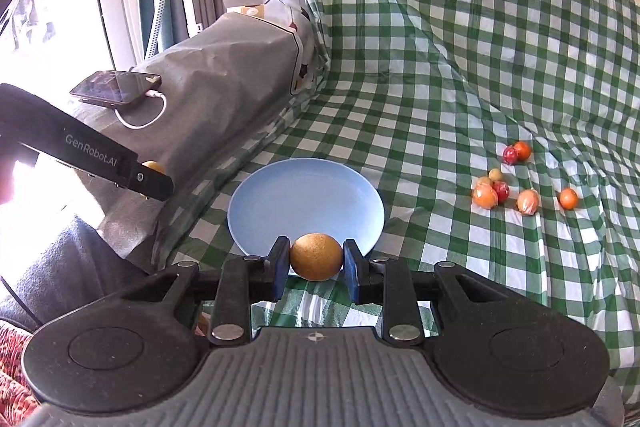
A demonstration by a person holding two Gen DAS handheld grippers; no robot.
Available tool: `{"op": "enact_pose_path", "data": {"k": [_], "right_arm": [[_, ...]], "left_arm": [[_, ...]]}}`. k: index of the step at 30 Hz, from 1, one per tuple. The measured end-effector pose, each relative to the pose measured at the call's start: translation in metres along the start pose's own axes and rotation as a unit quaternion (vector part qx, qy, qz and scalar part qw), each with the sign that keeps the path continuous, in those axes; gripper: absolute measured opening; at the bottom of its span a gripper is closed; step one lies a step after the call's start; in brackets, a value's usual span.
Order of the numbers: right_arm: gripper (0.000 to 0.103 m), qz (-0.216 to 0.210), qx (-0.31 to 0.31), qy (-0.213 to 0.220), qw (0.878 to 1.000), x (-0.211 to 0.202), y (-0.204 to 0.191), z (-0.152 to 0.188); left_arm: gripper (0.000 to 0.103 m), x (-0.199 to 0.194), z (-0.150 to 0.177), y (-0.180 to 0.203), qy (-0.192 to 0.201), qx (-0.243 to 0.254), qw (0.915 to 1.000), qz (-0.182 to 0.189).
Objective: Organize fruits
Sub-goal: 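Carry both held tan-yellow fruits over the blue plate with both tools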
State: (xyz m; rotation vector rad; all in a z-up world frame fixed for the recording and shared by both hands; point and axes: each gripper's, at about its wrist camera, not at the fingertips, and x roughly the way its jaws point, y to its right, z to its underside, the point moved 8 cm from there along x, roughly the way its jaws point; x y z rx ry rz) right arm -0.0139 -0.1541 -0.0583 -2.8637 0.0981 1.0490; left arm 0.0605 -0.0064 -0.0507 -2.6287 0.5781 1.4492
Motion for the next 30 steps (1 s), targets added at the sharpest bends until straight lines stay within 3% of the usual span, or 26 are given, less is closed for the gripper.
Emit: {"op": "enact_pose_path", "data": {"k": [20, 30], "right_arm": [[0.03, 0.003, 0.012, -0.052, 0.999, 0.103, 0.017, -0.021], [0.03, -0.001, -0.003, -0.083, 0.997, 0.157, 0.028, -0.025]], "left_arm": [[0.026, 0.102, -0.06, 0.008, -0.024, 0.019, 0.9995, 0.003], [0.026, 0.156, -0.07, 0.004, -0.049, 0.028, 0.9984, -0.008]]}}
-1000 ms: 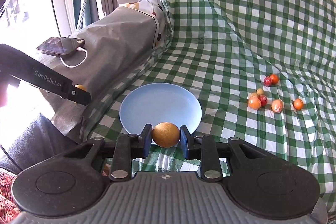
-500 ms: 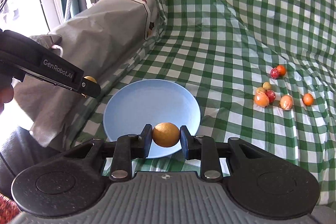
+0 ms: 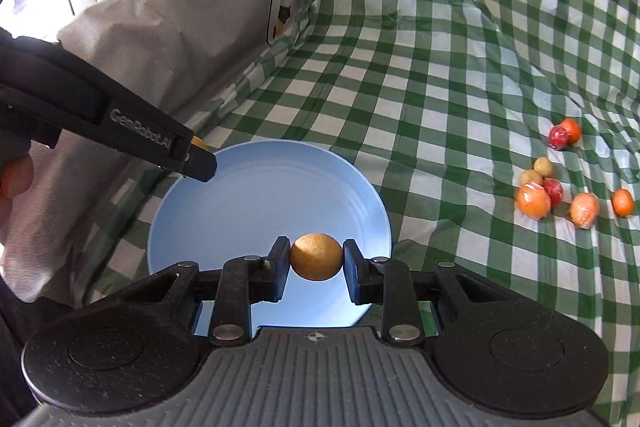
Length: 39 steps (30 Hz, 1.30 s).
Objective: Organize fruits
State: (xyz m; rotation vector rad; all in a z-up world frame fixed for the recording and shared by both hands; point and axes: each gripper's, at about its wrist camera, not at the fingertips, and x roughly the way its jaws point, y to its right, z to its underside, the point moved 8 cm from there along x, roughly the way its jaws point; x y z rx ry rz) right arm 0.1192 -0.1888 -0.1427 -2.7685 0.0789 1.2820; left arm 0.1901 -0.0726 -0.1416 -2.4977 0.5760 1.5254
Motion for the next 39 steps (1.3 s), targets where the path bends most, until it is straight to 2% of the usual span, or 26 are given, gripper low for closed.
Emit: {"op": "enact_pose_path", "data": {"k": [2, 3, 5, 6, 7, 9, 12, 15, 20, 25, 28, 39], "right_arm": [[0.03, 0.001, -0.005, -0.007, 1.0, 0.009, 0.0, 0.0], [0.03, 0.001, -0.006, -0.01, 1.0, 0.014, 0.0, -0.001], [0.03, -0.002, -0.009, -0.023, 1.0, 0.024, -0.001, 0.0], [0.032, -0.002, -0.008, -0.03, 1.0, 0.028, -0.002, 0.001], [0.037, 0.003, -0.005, -0.033, 0.999, 0.031, -0.002, 0.002], [0.067, 0.006, -0.002, -0.04, 0.999, 0.031, -0.002, 0.004], [0.083, 0.012, -0.001, -0.032, 0.999, 0.013, -0.002, 0.007], [0.089, 0.006, 0.0, -0.029, 1.0, -0.014, -0.006, 0.015], [0.093, 0.005, 0.012, -0.014, 1.0, -0.066, -0.014, 0.034], [0.095, 0.017, -0.001, 0.03, 0.999, -0.112, -0.027, 0.042], [0.1, 0.024, -0.011, 0.057, 0.998, -0.132, -0.033, 0.043], [0.102, 0.035, -0.022, 0.11, 0.993, -0.182, -0.042, 0.053]], "left_arm": [[0.026, 0.01, 0.0, -0.001, -0.007, 0.005, 1.0, -0.004], [0.029, 0.015, 0.0, -0.002, -0.01, 0.009, 0.9999, -0.005], [0.06, 0.021, 0.001, -0.003, -0.014, 0.013, 0.9997, -0.014], [0.088, 0.02, 0.001, -0.005, -0.009, 0.012, 0.9997, -0.02], [0.101, 0.017, 0.001, -0.007, 0.0, 0.011, 0.9996, -0.025], [0.102, 0.003, 0.002, -0.008, 0.024, 0.017, 0.9993, -0.024], [0.102, -0.021, 0.009, -0.01, 0.039, 0.035, 0.9981, -0.031], [0.102, -0.048, 0.024, -0.012, 0.047, 0.039, 0.9971, -0.044], [0.102, -0.087, 0.058, -0.012, 0.044, 0.031, 0.9972, -0.052], [0.102, -0.124, 0.086, -0.01, 0.063, 0.022, 0.9963, -0.053], [0.102, -0.14, 0.1, -0.005, 0.076, 0.028, 0.9948, -0.062], [0.102, -0.188, 0.112, 0.001, 0.12, 0.023, 0.9894, -0.078]]}}
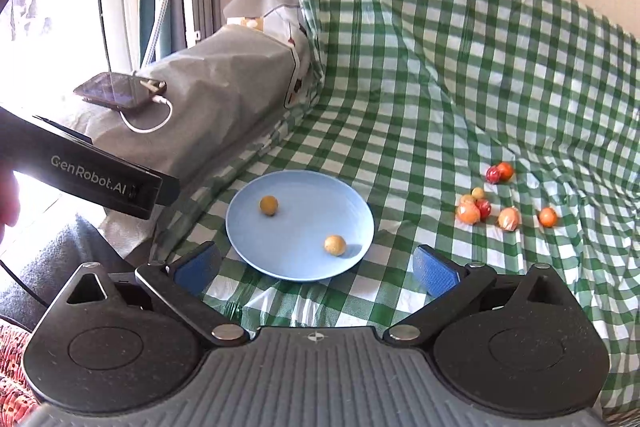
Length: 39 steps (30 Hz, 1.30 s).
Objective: Organize fruits
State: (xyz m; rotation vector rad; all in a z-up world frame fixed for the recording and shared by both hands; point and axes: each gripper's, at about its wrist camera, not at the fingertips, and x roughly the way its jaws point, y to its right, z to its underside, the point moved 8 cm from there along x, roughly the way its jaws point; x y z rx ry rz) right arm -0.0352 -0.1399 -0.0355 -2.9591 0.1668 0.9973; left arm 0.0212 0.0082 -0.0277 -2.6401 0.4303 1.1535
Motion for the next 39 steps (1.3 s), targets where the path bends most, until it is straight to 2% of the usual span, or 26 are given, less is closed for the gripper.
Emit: {"op": "enact_pose_path", "data": {"k": [6, 17, 39], "right_arm": [[0.102, 0.005, 0.006, 0.015, 1.0, -0.01, 0.002, -0.002], [0.102, 0.006, 0.012, 0.014, 1.0, -0.014, 0.002, 0.003], [0.102, -0.003, 0.029, -0.022, 0.999, 0.013, 0.011, 0.014]], "left_arm": [[0.102, -0.013, 0.001, 0.0, 0.012, 0.001, 0.9999, -0.003], [0.102, -0.013, 0.002, 0.002, 0.01, 0.005, 0.9999, -0.002], [0.102, 0.011, 0.0, 0.004, -0.016, 0.01, 0.9998, -0.003]]}}
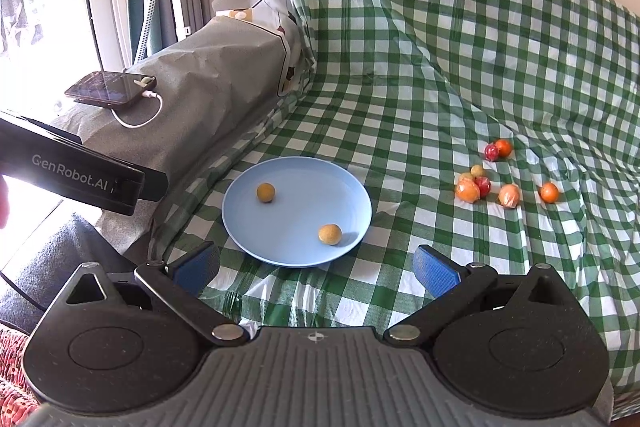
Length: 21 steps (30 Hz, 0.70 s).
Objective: Organize fruits
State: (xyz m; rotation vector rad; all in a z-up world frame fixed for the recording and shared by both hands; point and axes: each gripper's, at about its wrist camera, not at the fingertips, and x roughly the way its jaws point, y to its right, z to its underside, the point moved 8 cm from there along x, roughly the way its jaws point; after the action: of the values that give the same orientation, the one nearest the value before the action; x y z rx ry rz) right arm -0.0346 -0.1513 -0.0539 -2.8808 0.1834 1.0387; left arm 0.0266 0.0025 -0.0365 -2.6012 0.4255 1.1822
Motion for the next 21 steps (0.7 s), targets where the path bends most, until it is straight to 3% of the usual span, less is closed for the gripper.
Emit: {"op": "enact_pose_path", "data": {"k": [21], "right_arm": [[0.102, 0.02, 0.054, -0.022, 0.998, 0.027, 0.043, 0.003]], "left_arm": [[0.102, 0.03, -0.027, 0.024, -0.017, 0.018, 0.9996, 0.01]]}}
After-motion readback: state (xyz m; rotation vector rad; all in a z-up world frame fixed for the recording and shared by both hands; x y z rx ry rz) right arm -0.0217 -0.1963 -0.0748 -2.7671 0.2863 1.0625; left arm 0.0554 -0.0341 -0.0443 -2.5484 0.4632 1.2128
